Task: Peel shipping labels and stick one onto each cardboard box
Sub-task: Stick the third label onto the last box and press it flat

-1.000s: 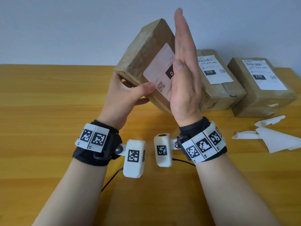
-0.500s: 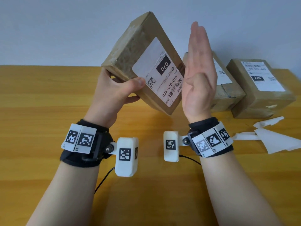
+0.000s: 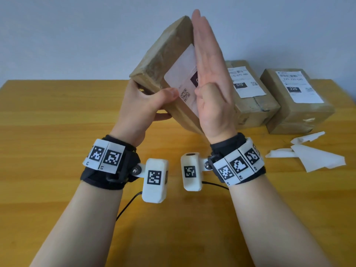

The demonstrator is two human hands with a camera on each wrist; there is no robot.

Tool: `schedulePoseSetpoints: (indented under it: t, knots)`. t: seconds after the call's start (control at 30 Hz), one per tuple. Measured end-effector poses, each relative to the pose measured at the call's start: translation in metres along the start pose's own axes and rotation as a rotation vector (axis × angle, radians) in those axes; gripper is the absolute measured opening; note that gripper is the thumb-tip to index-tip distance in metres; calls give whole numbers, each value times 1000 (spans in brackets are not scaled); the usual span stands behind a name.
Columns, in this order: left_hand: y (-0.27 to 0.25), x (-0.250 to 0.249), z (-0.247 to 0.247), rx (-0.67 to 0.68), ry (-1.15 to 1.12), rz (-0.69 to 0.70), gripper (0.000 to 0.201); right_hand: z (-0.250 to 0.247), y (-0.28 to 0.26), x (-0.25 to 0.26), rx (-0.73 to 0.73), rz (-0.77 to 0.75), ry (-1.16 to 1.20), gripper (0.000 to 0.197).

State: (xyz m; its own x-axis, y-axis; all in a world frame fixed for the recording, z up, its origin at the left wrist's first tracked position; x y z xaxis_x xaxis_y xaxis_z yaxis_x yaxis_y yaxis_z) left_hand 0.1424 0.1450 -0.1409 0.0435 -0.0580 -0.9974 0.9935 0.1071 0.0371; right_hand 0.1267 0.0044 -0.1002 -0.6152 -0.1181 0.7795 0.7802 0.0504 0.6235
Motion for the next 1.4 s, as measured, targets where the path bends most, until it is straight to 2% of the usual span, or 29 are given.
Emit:
schedulePoseSetpoints:
  t: [0.13, 0.23, 0.47, 0.63, 0.77, 0.87, 0.93, 0.97, 1.03, 1.07, 1.1, 1.17, 1.23, 1.33, 1.4]
  knots:
    - [-10, -11, 1, 7, -3, 24, 89, 4, 5, 12, 50, -13, -81, 65]
    - [-18, -24, 4, 8, 23, 67, 88, -2, 3, 23, -12, -51, -262, 58]
    - [-43, -54, 6, 5, 71, 123, 73, -16, -2, 43, -159, -138, -588, 93]
    - [-58, -64, -3, -41, 43, 100, 81, -35, -5, 45, -189, -83, -746, 88]
    - [-66, -66, -16, -86, -5, 64, 83, -47, -9, 39, -176, 81, -755, 88]
    - [-68, -66, -24, -116, -98, 21, 71, -51, -14, 38, -154, 264, -697, 85]
    - [-68, -66, -29, -138, -195, -12, 64, -53, -19, 35, -131, 448, -616, 81]
    - [-68, -67, -31, -147, -232, -30, 63, -53, -22, 30, -110, 560, -593, 85]
    - [-68, -64, -35, -170, -278, -74, 64, -51, -32, 26, -61, 781, -582, 106]
    - [-69, -63, -35, -176, -284, -95, 66, -48, -38, 26, -23, 873, -558, 109]
    - [-69, -60, -34, -178, -285, -117, 68, -42, -44, 28, 36, 940, -510, 100]
    - [-73, -53, -30, -160, -289, -163, 71, -30, -51, 35, 150, 990, -439, 74]
    - [-78, -46, -27, -112, -270, -193, 76, -26, -55, 39, 176, 1006, -389, 64]
    - [-84, -43, -22, 40, -280, -243, 98, -28, -60, 39, 116, 1069, -247, 61]
    - [-87, -40, -23, 120, -382, -314, 101, -32, -63, 37, 26, 1094, -117, 60]
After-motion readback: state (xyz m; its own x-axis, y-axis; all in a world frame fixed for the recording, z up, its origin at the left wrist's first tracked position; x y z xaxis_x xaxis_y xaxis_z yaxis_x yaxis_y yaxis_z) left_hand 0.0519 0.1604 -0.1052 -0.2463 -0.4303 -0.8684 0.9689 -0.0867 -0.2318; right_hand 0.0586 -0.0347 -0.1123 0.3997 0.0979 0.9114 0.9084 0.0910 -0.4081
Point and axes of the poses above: each hand's wrist, its own y-axis towards the middle knuckle, its own z-axis out of the palm, x = y × z, the point moved 7 cm from there along y, towards the middle knuckle, and after that the axes turned 6 degrees about -x, right-handed, at the moved point
